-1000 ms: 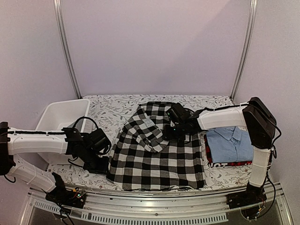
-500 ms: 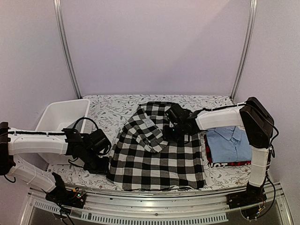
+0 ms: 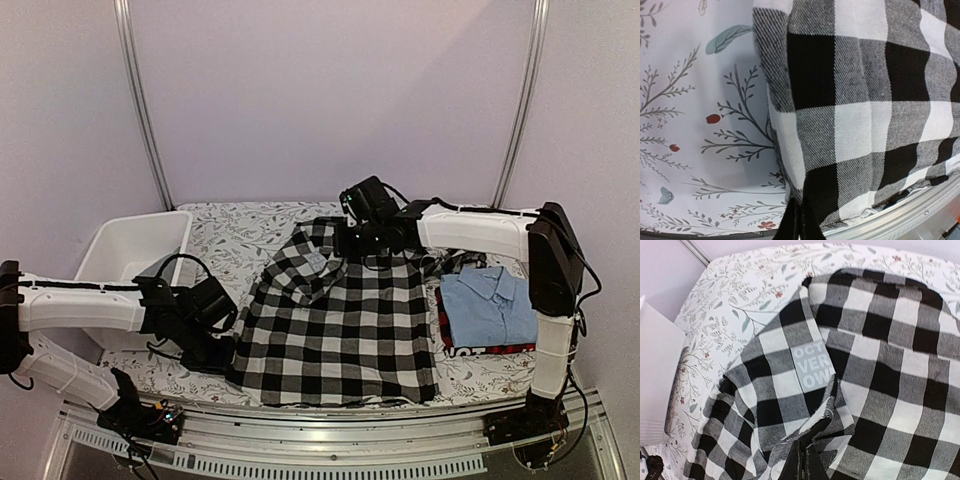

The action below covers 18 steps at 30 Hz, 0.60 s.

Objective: Fold and stack the long sleeve shirts
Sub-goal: Pick up the shirt from the center of the board.

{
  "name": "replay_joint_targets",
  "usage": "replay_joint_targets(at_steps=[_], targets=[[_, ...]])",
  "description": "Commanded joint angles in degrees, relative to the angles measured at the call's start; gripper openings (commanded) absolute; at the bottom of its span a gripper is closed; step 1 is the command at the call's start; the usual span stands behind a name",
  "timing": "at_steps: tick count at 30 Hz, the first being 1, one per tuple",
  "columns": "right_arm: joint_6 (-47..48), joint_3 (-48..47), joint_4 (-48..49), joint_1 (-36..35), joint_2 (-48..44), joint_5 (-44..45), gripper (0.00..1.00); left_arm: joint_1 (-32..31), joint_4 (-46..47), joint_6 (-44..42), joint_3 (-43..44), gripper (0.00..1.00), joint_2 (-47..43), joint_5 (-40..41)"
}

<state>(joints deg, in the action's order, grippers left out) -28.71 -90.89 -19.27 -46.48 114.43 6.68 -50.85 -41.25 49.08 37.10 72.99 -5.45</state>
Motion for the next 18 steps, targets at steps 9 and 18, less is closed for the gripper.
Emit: replay_joint_targets(at_steps=[9, 18], targets=[[22.8, -18.2, 7.4, 1.5, 3.7, 14.3, 0.0, -0.8, 0.6, -8.5, 8.7, 0.0, 2.4, -3.6], [33.9, -20.6, 20.6, 6.7, 4.1, 16.1, 0.0, -3.4, 2.1, -18.1, 20.4, 0.0, 10.5, -11.1]])
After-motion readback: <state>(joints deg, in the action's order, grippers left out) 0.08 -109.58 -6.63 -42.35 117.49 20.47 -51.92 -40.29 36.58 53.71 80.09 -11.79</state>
